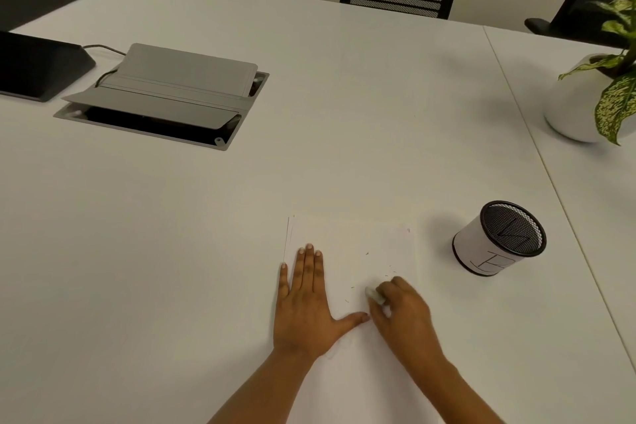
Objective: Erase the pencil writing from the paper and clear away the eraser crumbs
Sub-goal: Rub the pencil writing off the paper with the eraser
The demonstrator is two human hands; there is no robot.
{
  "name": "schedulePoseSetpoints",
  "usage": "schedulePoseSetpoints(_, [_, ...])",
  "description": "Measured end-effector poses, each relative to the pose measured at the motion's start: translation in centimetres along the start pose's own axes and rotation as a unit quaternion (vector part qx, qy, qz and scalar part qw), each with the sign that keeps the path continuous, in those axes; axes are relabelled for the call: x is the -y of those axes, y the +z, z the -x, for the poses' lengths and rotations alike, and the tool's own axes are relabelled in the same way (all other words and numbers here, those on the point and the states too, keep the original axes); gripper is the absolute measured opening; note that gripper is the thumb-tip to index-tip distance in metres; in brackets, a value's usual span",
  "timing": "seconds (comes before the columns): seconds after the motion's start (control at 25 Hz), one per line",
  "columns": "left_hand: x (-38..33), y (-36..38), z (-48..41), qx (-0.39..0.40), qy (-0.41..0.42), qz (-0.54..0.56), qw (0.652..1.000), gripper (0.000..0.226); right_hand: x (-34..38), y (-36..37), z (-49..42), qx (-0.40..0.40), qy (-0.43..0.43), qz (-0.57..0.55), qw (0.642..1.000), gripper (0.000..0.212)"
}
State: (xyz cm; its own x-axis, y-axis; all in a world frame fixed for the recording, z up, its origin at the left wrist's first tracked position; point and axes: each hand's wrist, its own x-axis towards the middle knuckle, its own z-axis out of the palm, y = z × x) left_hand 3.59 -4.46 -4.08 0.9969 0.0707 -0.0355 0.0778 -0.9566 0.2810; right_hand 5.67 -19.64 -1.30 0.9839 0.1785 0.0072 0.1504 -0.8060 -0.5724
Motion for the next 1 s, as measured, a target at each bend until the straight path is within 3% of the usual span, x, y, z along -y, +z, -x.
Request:
schedulePoseSetpoints(0.2, [0.0,-0.3,0.2,-0.011,0.004,-0.019,1.0,0.109,-1.6,-2.2,-2.1,-0.058,0.066,0.023,0.996,0.019])
schedulePoseSetpoints(0.36, [-0.4,-0.6,0.3,-0.012,-0.006,-0.014,1.0,0.083,-0.3,-0.6,0.1,-0.049,0.03,0.003,0.998,0.009])
schedulePoseSetpoints(0.44, [-0.3,-0.5,0.3,-0.018,-0.005,-0.023,1.0,0.082,1.0,0.7,1.8,-0.011,0.005,-0.017,1.0,0.018])
schedulePoseSetpoints(0.56, [-0.4,-0.8,0.3,-0.011,-0.01,-0.031,0.999,0.082,1.3,0.8,2.2,-0.016,-0.02,-0.015,1.0,0.012])
schedulePoseSetpoints(0.84, [-0.3,-0.8,0.4,-0.012,-0.008,-0.038,0.999,0.081,-1.0,-2.2,-1.5,-0.083,0.059,0.017,0.995,0.011])
schedulePoseSetpoints(1.0, [-0.4,-0.8,0.3,-0.012,-0.011,-0.038,0.999,0.082,0.5,-0.9,0.3,-0.051,0.024,0.023,0.998,0.01])
